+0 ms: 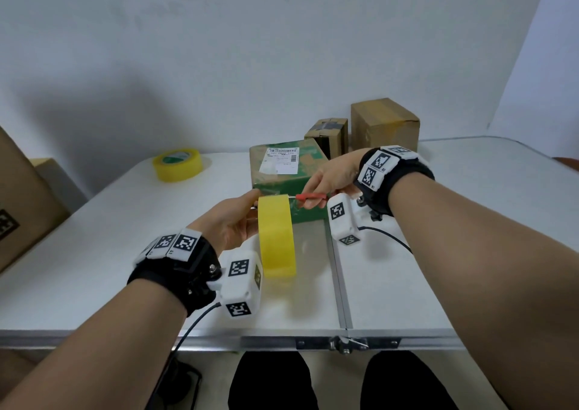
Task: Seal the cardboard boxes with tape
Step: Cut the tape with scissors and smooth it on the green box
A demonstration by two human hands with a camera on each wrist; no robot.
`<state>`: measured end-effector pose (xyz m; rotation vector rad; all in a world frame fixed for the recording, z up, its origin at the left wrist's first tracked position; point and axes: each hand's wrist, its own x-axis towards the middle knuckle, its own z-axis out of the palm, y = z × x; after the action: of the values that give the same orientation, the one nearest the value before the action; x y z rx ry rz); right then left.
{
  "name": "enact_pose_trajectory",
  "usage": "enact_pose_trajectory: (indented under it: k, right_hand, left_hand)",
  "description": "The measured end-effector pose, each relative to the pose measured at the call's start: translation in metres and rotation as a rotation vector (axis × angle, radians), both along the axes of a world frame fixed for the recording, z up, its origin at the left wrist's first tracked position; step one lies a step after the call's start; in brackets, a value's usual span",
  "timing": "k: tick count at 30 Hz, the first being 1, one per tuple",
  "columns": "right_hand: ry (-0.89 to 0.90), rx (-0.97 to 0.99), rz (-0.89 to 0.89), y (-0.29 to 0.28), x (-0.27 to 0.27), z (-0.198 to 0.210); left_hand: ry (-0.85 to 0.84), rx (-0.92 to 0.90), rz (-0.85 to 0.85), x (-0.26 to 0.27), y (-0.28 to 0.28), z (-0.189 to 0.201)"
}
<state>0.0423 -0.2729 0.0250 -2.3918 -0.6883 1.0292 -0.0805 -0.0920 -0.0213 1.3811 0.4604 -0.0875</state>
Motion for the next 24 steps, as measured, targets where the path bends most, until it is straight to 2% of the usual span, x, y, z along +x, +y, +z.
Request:
enact_pose_trajectory:
  k: [4, 7, 10, 16, 20, 24]
  right_hand:
    - [-0.013, -0.056, -0.001, 0.005, 0.0, -0.005]
    - [0.09, -0.108, -0.053, 0.012, 0.003, -0.011]
    - [0.077, -0.058, -0.08, 0.017, 0.004, -0.014]
    - [0.018, 0.073, -0.018, 0.012, -0.009, 0.001]
    - [-0.033, 0.093, -0.071, 0.009, -0.015, -0.003]
    - [0.109, -0.101, -0.051, 0.014, -0.01, -0.025]
  left_hand:
    - [0.007, -0.01, 0.004, 0.0, 0.0, 0.0]
    - [-0.002, -0.008, -0.012, -0.001, 0.0, 0.001]
    - [0.006, -0.003, -0.026, -0.002, 0.0, 0.002]
    - [0.026, 0.024, -0.037, -0.005, 0.0, 0.006]
    - [0.02, 0.021, -0.027, -0.006, 0.001, 0.006]
    - [0.002, 0.021, -0.064, -0.01, 0.002, 0.01]
